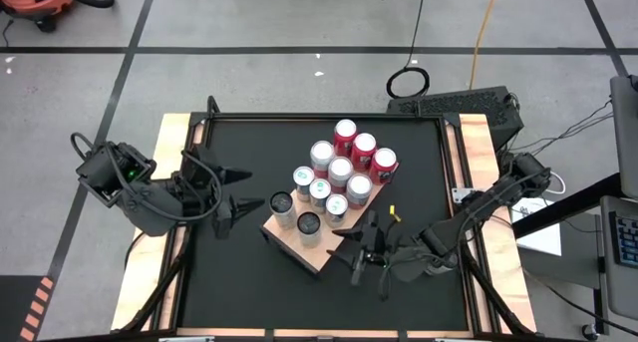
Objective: Place canned beverage on shelf
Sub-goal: Put the bottom white-yellow soda can on the shelf aligned with the white-yellow soda can
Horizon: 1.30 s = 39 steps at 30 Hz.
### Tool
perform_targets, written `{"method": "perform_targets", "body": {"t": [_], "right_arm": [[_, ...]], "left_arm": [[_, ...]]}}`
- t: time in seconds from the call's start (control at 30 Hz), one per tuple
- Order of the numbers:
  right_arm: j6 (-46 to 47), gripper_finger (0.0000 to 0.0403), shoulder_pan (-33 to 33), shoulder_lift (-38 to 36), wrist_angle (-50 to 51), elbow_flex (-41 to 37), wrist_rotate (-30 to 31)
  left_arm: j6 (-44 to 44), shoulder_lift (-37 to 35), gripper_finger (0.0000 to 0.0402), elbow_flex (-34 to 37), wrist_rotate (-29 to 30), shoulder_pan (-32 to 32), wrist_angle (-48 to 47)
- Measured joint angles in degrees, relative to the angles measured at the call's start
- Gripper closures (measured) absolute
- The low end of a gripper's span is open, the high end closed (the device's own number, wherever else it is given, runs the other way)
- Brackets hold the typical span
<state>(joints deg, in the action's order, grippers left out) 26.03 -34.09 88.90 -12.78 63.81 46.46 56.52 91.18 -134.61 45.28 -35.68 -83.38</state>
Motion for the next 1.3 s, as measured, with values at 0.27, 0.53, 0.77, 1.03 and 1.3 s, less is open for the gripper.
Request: {"method": "perform_targets", "body": {"t": [0.27,0.53,0.77,1.03,1.3], "right_arm": [[2.8,0.0184,-0.02,5.7,-5.81,0.02,3.62],[6.17,0.0199,0.32,5.77,-3.46,0.07,2.76],[6.09,0.0236,2.36,6.89,-2.64,0.09,1.26],[6.24,0.0252,3.73,6.93,-2.79,0.09,-0.26],[6.26,0.0253,4.77,6.93,-2.8,0.09,-0.28]], "left_arm": [[0.01,0.0,0.0039,0.02,1.27,0.04,-0.15],[0.03,0.02,0.0039,0.02,1.29,0.04,-0.22],[0.09,0.04,0.0039,0.02,1.43,0.04,-1.32],[-0.28,0.04,0.0039,0.02,-1.74,-0.65,-1.64],[-0.13,0.04,0.0039,0.02,-2.15,-2.82,-1.85]]}}
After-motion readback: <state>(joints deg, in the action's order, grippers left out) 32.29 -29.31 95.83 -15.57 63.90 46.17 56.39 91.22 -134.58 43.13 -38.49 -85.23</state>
